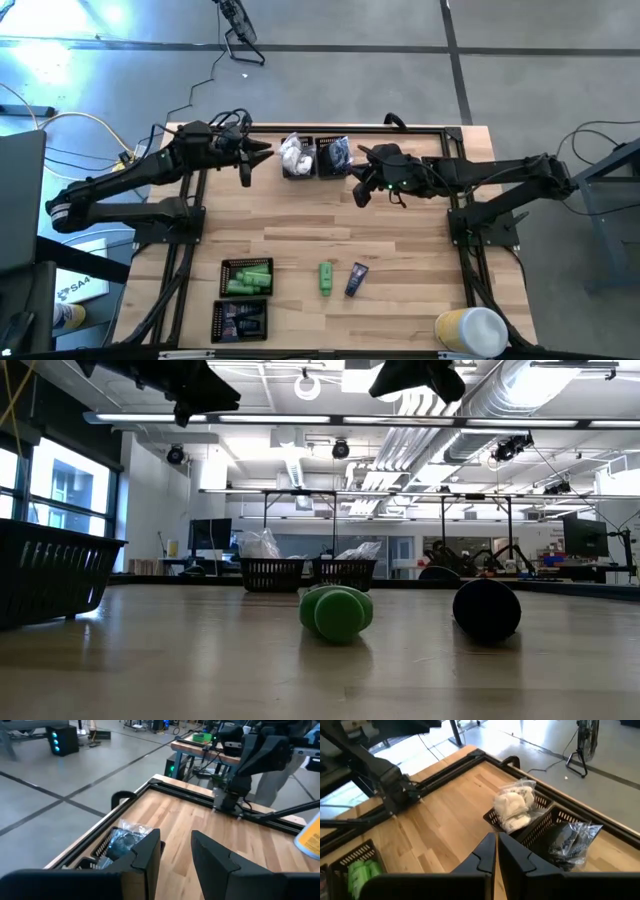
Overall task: Pick & Place Travel size toiletries
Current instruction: Put the dark blue shave cream into the bottom left basket
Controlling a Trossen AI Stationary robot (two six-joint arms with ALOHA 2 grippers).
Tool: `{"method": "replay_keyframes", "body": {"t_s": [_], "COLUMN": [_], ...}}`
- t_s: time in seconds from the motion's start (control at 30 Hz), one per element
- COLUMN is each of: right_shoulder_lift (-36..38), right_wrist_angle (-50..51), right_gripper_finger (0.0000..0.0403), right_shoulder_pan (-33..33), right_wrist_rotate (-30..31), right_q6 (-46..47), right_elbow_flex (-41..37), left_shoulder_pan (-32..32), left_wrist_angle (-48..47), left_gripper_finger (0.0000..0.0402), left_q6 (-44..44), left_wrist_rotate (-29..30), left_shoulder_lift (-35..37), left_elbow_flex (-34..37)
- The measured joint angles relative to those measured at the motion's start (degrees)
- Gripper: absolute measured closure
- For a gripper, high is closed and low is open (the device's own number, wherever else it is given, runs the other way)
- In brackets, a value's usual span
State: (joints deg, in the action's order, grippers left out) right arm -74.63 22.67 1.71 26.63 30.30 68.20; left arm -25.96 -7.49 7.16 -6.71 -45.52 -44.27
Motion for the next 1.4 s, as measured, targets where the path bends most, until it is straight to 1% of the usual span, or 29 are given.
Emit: {"method": "replay_keyframes", "body": {"t_s": [0.1, 0.17, 0.3, 0.4, 0.57, 0.67, 0.83, 1.0, 1.07, 1.17, 1.27, 1.4], "right_shoulder_lift": [0.0, 0.0, 0.0, 0.0, -0.8, -1.1, -3.2, -5.0, -6.1, -6.8, -7.9, -10.1], "right_wrist_angle": [1.2, 1.7, 5.1, 8.2, 13.2, 16.6, 18.7, 18.3, 17.7, 19.4, 19.2, 19.8], "right_gripper_finger": [0.0393, 0.0393, 0.0393, 0.0393, 0.0393, 0.0393, 0.0393, 0.0393, 0.0393, 0.0388, 0.0366, 0.0311], "right_shoulder_pan": [0.0, 0.0, 0.0, 0.5, 2.7, 3.8, 5.2, 6.6, 7.4, 8.9, 10.3, 12.3], "right_wrist_rotate": [-0.2, -0.8, -6.4, -11.2, -19.1, -21.7, -23.1, -25.4, -25.3, -25.3, -25.0, -23.0], "right_q6": [0.2, 2.3, 10.6, 14.2, 13.6, 13.1, 13.0, 13.1, 14.8, 19.6, 24.4, 31.4], "right_elbow_flex": [0.0, 0.0, 0.0, 0.0, 0.0, 0.0, -0.1, 0.0, 0.0, -0.1, 0.1, 0.0], "left_shoulder_pan": [-0.8, -1.4, -2.7, -3.0, -2.9, -2.9, -2.9, -2.9, -2.9, -2.9, -2.9, -2.9], "left_wrist_angle": [0.0, 0.0, 0.0, 0.1, 0.1, 0.1, -0.1, -0.2, -0.2, -0.2, -0.2, -0.7], "left_gripper_finger": [0.0294, 0.0294, 0.0294, 0.0294, 0.0294, 0.0294, 0.0294, 0.0294, 0.0294, 0.0294, 0.0294, 0.0294], "left_q6": [-0.8, -0.9, -0.9, -1.1, -3.8, -3.9, -3.9, -3.1, -1.9, -0.5, 0.3, 0.6], "left_wrist_rotate": [0.0, 0.0, 0.0, 0.0, 0.0, 0.1, 0.0, 0.0, 0.0, 0.0, -0.3, -0.3], "left_shoulder_lift": [-0.1, -0.1, -0.1, -0.1, -0.5, -0.5, -0.5, -0.5, -0.5, -0.5, -0.5, -0.5], "left_elbow_flex": [0.0, 0.0, 0.0, 0.0, 0.0, 0.0, 0.0, 0.0, 0.0, 0.0, 0.0, 0.0]}}
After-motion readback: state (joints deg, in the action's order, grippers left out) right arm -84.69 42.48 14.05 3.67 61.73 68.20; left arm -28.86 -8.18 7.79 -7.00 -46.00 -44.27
